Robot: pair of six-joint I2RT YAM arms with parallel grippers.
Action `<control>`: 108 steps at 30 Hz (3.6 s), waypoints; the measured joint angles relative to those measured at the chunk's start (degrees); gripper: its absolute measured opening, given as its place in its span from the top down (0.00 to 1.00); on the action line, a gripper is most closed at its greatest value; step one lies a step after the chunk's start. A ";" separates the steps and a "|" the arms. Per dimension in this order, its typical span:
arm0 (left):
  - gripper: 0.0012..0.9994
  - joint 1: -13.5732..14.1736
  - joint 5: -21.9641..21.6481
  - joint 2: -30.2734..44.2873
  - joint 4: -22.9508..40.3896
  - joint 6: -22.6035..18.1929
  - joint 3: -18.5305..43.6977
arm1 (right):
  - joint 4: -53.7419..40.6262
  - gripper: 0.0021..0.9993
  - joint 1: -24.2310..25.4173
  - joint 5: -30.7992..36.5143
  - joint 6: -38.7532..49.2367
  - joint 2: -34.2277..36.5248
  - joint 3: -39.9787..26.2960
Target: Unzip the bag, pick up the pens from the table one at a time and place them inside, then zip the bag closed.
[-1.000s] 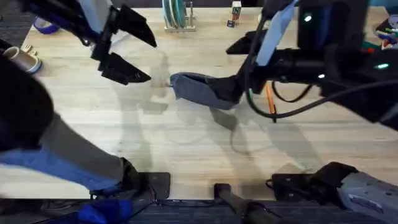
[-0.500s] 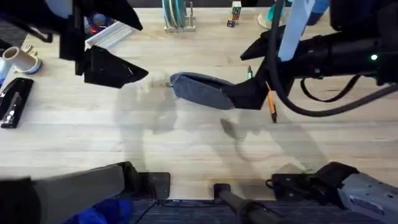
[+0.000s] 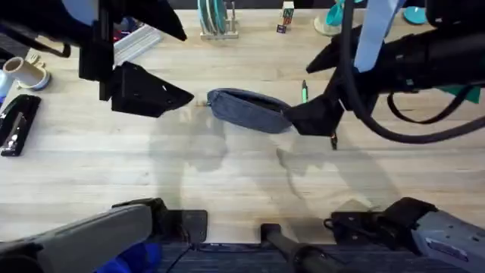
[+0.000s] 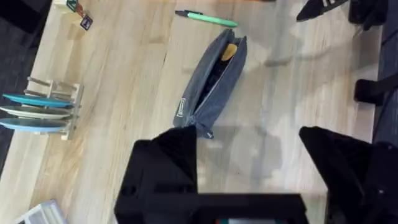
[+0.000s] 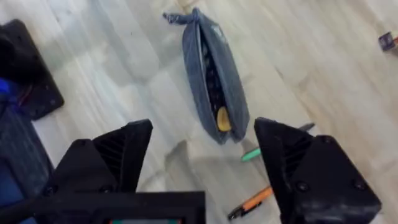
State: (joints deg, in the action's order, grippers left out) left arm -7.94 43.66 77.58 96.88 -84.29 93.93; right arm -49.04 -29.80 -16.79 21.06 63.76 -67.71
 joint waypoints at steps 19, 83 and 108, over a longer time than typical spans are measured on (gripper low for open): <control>0.01 0.11 0.00 0.00 0.00 0.56 0.00 | -0.67 0.68 0.00 0.10 2.46 0.00 -0.52; 0.01 0.11 -0.01 0.00 0.00 0.72 0.00 | 0.47 0.97 -1.31 0.74 13.07 21.01 -3.16; 0.01 0.11 0.00 0.00 0.00 0.73 0.00 | 3.05 0.97 -1.31 1.49 13.08 29.17 -3.43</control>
State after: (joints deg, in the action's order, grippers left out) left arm -7.84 43.66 77.58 96.88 -83.56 93.93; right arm -45.99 -31.11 -15.30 34.14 92.93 -71.13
